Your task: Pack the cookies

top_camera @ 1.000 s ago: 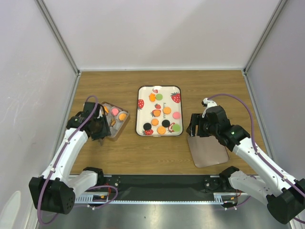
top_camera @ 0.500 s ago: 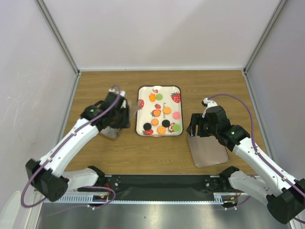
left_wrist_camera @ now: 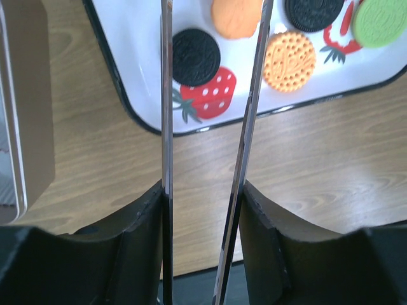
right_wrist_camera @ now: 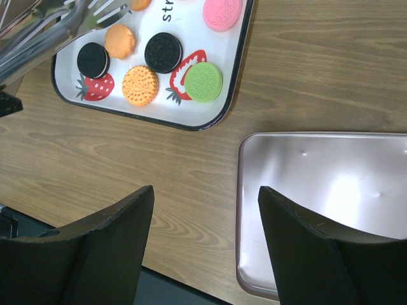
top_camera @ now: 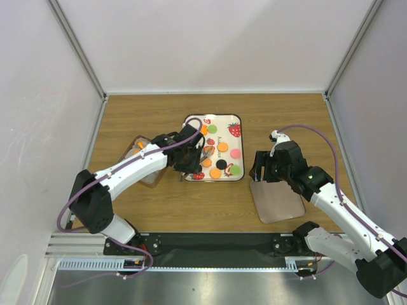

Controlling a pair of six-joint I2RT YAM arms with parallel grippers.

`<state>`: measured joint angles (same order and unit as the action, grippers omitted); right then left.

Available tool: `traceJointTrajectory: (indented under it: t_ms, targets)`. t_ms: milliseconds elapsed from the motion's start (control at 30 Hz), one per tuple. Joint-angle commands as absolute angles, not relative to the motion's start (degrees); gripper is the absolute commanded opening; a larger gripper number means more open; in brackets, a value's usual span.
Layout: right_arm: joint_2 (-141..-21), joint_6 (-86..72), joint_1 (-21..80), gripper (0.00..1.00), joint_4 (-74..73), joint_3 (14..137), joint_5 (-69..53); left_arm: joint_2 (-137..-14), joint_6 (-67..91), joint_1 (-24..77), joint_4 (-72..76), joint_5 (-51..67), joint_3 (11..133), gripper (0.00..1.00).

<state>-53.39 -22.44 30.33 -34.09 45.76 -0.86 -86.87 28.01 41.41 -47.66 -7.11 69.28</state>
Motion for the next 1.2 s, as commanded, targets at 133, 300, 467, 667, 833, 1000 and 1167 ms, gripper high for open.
traceJointTrajectory:
  t_ms: [133,300,467,667,833,1000,1167]
  targets:
    - [-53.09,-22.76,30.67,0.73,-33.49,45.62,-0.09,-91.14,27.07,41.75,-44.30,-7.65,73.92,0.49]
    - [-52.91,-22.76,30.67,0.73,-33.31,45.53,-0.09,-92.81,26.63,42.01,-44.30,-8.79,74.27,0.49]
    - [-52.91,-22.76,30.67,0.73,-33.31,45.53,-0.09,-93.86,26.11,42.36,-44.56,-9.93,74.71,0.49]
    - [-52.82,-22.68,30.67,0.73,-33.31,45.53,-0.09,-95.09,25.84,42.71,-44.83,-10.11,75.23,0.48]
    - [-52.82,-22.68,30.76,0.73,-33.31,45.53,-0.09,-95.45,25.66,42.89,-44.83,-10.11,75.59,0.45]
    - [-52.65,-22.76,30.85,0.73,-33.31,45.44,-0.09,-95.10,25.49,42.89,-45.44,-10.98,76.46,0.40]
    - [-52.64,-22.76,30.94,0.73,-33.49,45.53,-0.09,-93.34,24.87,42.89,-46.67,-12.39,78.31,0.38]
